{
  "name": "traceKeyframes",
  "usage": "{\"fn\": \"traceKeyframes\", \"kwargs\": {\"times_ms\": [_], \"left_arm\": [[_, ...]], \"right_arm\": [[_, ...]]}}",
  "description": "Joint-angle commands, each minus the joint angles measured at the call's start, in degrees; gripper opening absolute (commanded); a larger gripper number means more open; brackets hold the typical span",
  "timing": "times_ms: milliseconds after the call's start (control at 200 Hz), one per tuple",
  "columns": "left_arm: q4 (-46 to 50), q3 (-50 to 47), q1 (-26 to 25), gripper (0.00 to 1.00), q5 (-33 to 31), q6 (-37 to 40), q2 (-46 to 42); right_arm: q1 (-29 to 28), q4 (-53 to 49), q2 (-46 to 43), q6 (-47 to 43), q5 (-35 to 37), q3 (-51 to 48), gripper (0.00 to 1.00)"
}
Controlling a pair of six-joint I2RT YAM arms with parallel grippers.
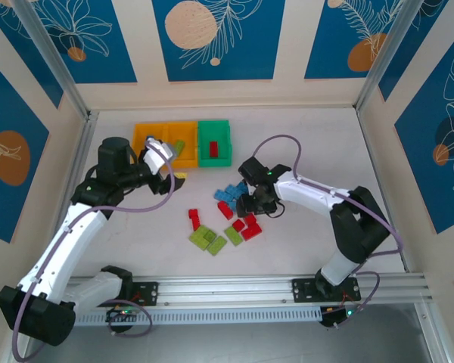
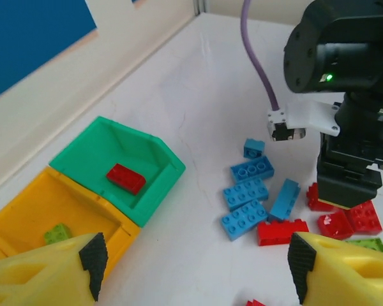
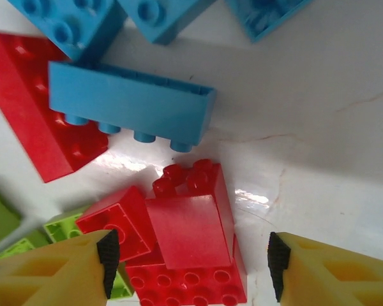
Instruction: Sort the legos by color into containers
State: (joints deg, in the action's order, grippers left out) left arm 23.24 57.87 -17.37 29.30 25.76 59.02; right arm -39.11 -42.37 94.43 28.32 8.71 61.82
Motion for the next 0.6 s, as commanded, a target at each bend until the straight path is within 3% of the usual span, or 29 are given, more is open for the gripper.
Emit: {"fn": "traceKeyframes", "kwargs": {"times_ms": [0, 125, 310, 475, 595], "left_arm": [[-2.06, -1.68, 0.14, 0.78, 3.11, 5.71, 0.41], [-6.36, -4.65, 0.09, 0.78, 3.45, 4.16, 0.65], [-9.12, -6.92, 0.13, 0.78, 2.74, 3.18, 0.58], [-11.52, -8.03, 0.06, 0.79, -0.41, 0.52, -0.81], [-13.73, -6.98, 0.09, 0.83, -2.19, -7.49, -1.15]], "right_arm": [[-1.22, 0.10, 2.85, -2.54, -2.25, 1.44, 0.62], [-1.57, 0.26, 4.81, -2.50, -1.58, 1.50, 0.57], [-1.57, -2.90, 4.50, 0.11, 5.52, 3.61, 0.30], [-1.25, -3.23, -2.12, 0.06, 8.84, 8.59, 0.27], [-0.31, 3.57, -4.24, -1.30, 8.51, 14.63, 0.27]]}}
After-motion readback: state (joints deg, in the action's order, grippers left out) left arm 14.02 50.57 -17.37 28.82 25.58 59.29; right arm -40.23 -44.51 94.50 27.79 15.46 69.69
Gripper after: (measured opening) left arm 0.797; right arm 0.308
